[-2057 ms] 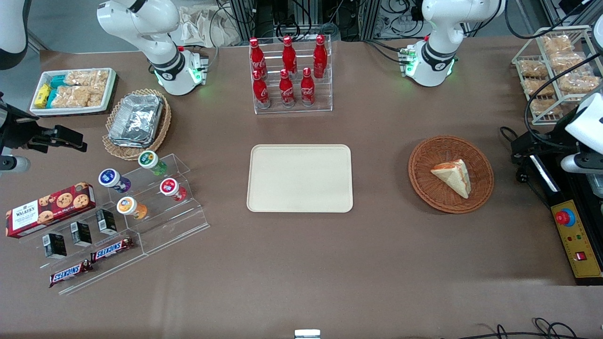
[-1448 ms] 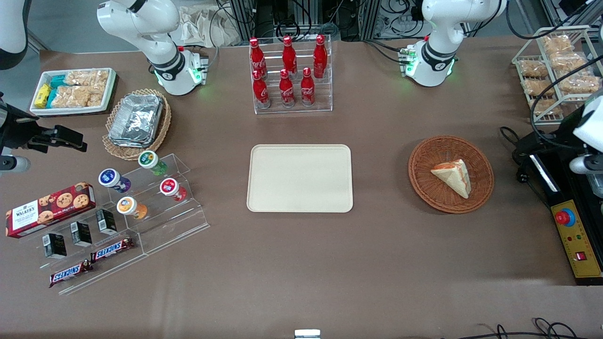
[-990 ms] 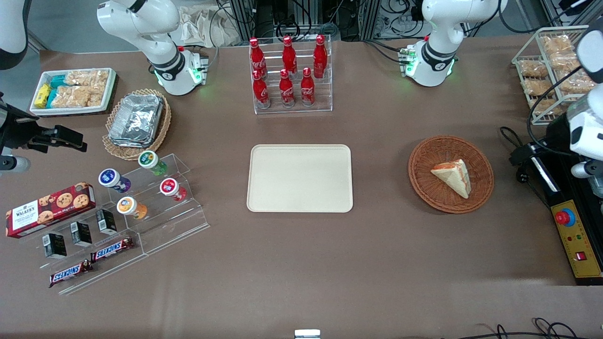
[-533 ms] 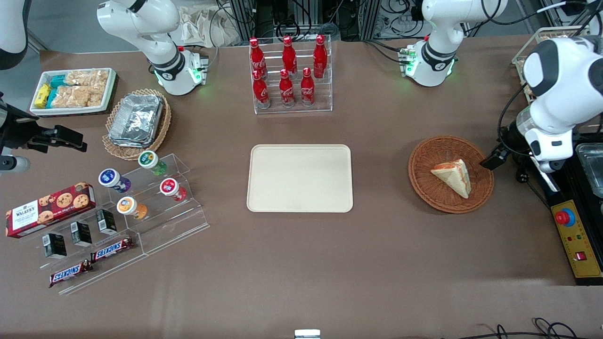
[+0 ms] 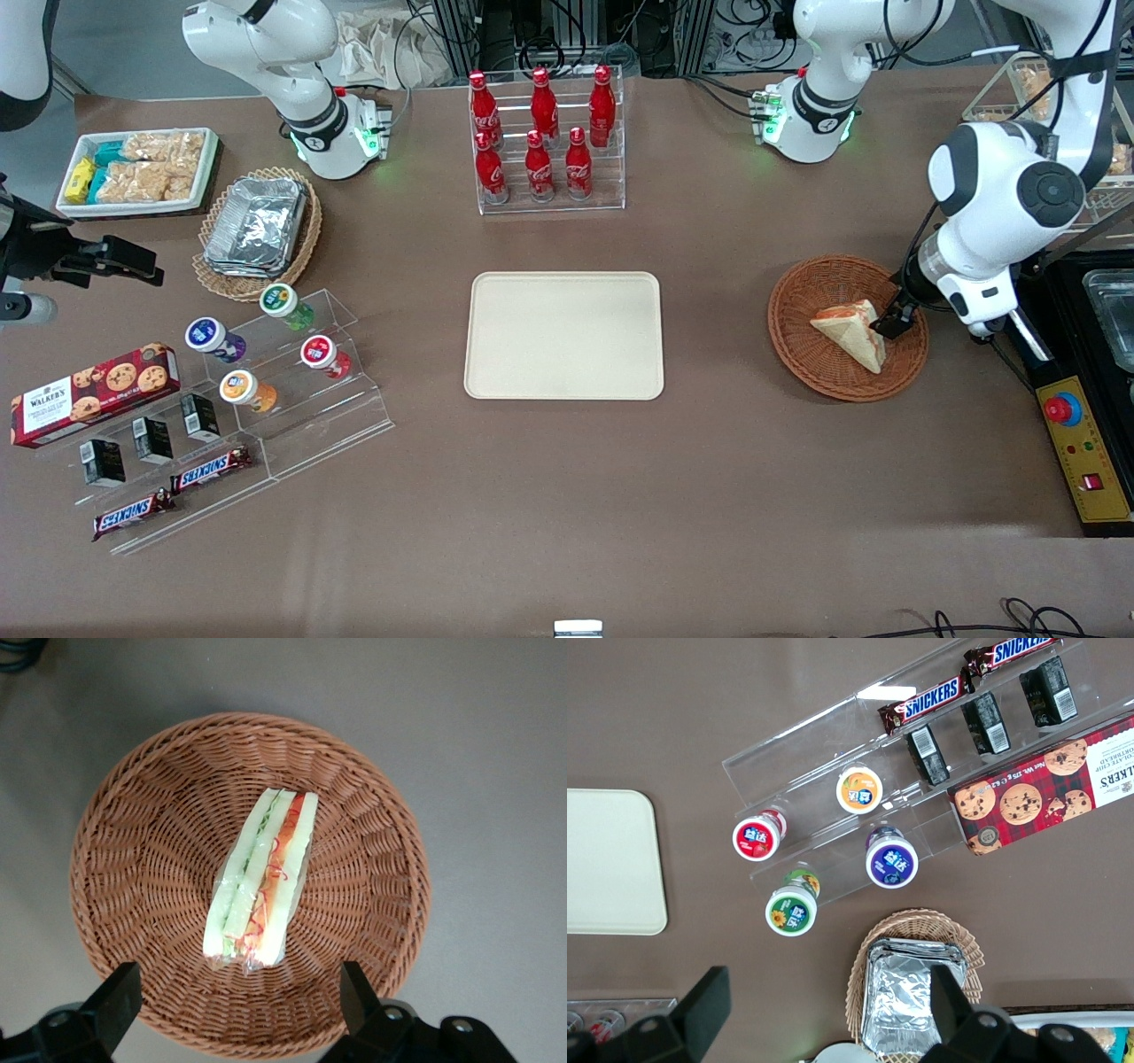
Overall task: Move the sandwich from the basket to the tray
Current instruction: 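Lower the left gripper over the triangular sandwich and close on it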
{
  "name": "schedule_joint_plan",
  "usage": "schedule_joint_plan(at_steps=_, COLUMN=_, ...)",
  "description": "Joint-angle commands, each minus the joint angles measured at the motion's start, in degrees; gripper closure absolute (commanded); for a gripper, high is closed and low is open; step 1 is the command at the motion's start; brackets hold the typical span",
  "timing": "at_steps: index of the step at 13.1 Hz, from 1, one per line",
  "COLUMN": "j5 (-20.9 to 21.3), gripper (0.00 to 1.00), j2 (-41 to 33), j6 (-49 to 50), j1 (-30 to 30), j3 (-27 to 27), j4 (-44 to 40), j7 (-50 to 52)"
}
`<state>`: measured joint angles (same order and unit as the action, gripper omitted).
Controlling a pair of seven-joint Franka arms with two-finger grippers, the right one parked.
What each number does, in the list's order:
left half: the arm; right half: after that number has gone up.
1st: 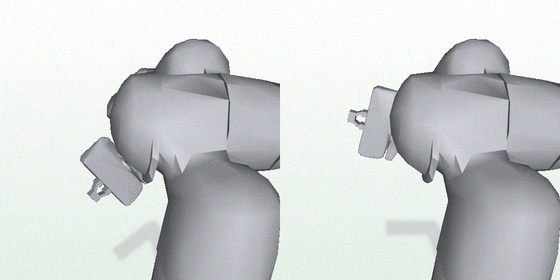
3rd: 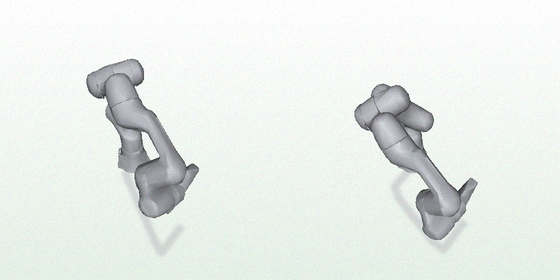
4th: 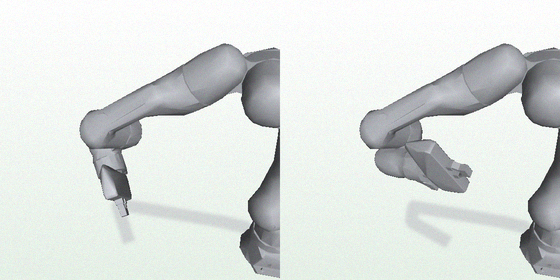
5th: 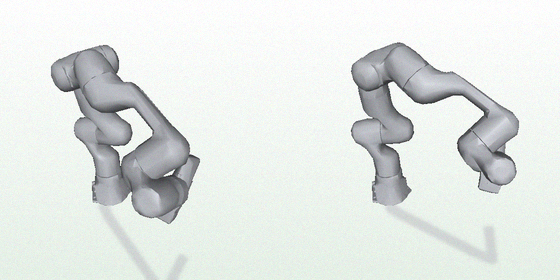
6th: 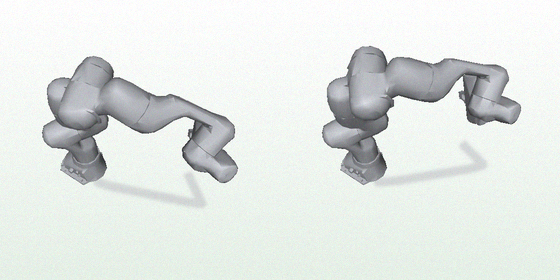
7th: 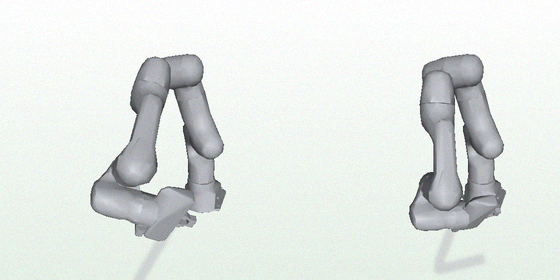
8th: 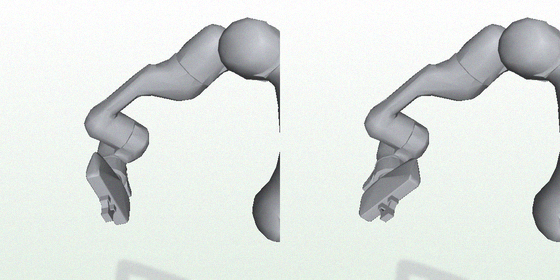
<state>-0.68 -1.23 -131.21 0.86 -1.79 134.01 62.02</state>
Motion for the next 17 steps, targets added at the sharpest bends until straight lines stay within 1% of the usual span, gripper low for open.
schedule_joint_plan(at_steps=1, j5=0.9, gripper=0.0, j2=1.4, j6=-7.5, j1=-0.1, j3=-0.1, j4=4.1, j7=1.9)
schedule_joint_plan(at_steps=3, j5=0.9, gripper=0.0, j2=3.2, j6=-11.5, j1=-0.1, j3=-0.1, j4=5.7, j7=1.8)
schedule_joint_plan(at_steps=7, j5=0.9, gripper=0.0, j2=5.7, j6=-14.5, j1=0.2, j3=-0.1, j4=6.9, j7=1.8)
schedule_joint_plan(at_steps=10, j5=0.9, gripper=0.0, j2=7.6, j6=-20.5, j1=0.2, j3=-0.1, j4=9.5, j7=1.8)
schedule_joint_plan(at_steps=11, j5=0.9, gripper=0.02, j2=8.3, j6=-21.2, j1=0.2, j3=-0.1, j4=9.3, j7=1.8)
schedule_joint_plan(at_steps=12, j5=0.9, gripper=0.36, j2=8.6, j6=-21.2, j1=0.1, j3=-0.1, j4=9.2, j7=1.8)
schedule_joint_plan(at_steps=13, j5=0.9, gripper=0.9, j2=8.6, j6=-21.2, j1=0.1, j3=-0.1, j4=9.1, j7=1.6)
schedule_joint_plan(at_steps=14, j5=0.9, gripper=1.0, j2=8.6, j6=-21.2, j1=-0.1, j3=-0.1, j4=8.8, j7=1.5)
schedule_joint_plan(at_steps=17, j5=0.9, gripper=1.0, j2=7.9, j6=-21.1, j1=-0.1, j3=-0.1, j4=8.3, j7=0.9)
